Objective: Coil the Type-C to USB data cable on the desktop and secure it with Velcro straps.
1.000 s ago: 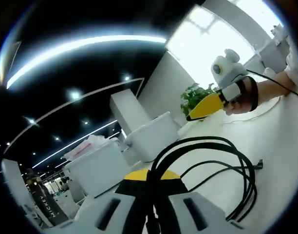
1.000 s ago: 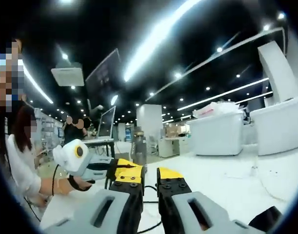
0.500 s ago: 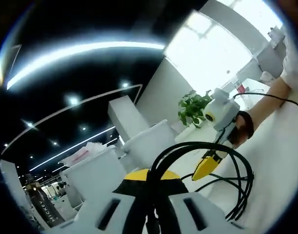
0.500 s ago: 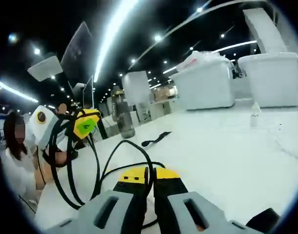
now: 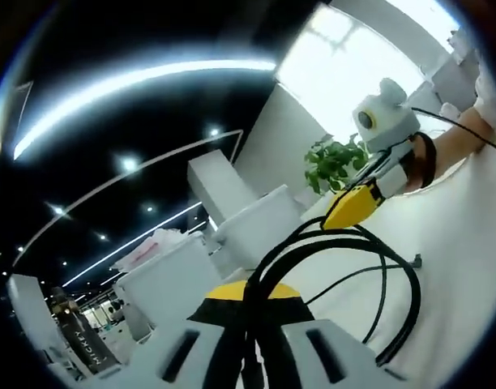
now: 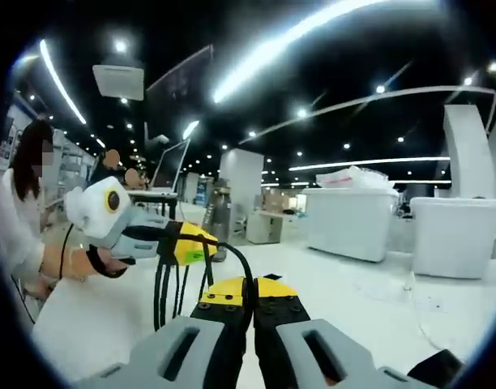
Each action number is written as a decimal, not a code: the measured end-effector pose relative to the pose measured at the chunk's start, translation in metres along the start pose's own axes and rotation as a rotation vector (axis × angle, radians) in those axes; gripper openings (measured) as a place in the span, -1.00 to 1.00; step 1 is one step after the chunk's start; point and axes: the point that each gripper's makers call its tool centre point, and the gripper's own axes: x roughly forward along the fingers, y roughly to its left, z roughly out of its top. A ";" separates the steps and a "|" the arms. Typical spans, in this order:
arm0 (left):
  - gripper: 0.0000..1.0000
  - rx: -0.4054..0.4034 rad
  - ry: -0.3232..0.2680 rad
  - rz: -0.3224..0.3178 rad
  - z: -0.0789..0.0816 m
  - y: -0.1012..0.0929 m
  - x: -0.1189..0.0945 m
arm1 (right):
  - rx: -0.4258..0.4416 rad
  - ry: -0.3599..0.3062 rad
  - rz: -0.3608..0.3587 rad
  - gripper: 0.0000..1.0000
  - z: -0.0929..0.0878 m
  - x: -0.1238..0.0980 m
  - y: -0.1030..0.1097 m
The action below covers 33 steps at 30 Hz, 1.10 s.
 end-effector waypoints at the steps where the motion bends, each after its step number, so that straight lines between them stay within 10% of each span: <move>1: -0.90 0.002 0.005 0.006 -0.002 0.001 0.001 | 0.007 -0.001 0.010 -0.97 0.000 0.000 0.001; 11: -0.70 0.039 0.020 0.003 -0.007 0.000 0.001 | 0.068 -0.012 0.190 -0.97 0.004 -0.001 0.037; 18: -0.91 0.126 0.067 -0.013 -0.012 -0.003 -0.002 | 0.129 -0.025 0.216 -0.94 0.005 -0.001 0.037; 26: -0.92 0.052 0.031 0.035 -0.001 0.017 -0.007 | 0.258 -0.151 -0.002 -0.72 0.021 -0.010 -0.029; 33: -0.92 -0.003 -0.053 0.044 0.023 0.024 -0.013 | 0.192 0.165 -0.062 -0.52 -0.064 0.004 -0.040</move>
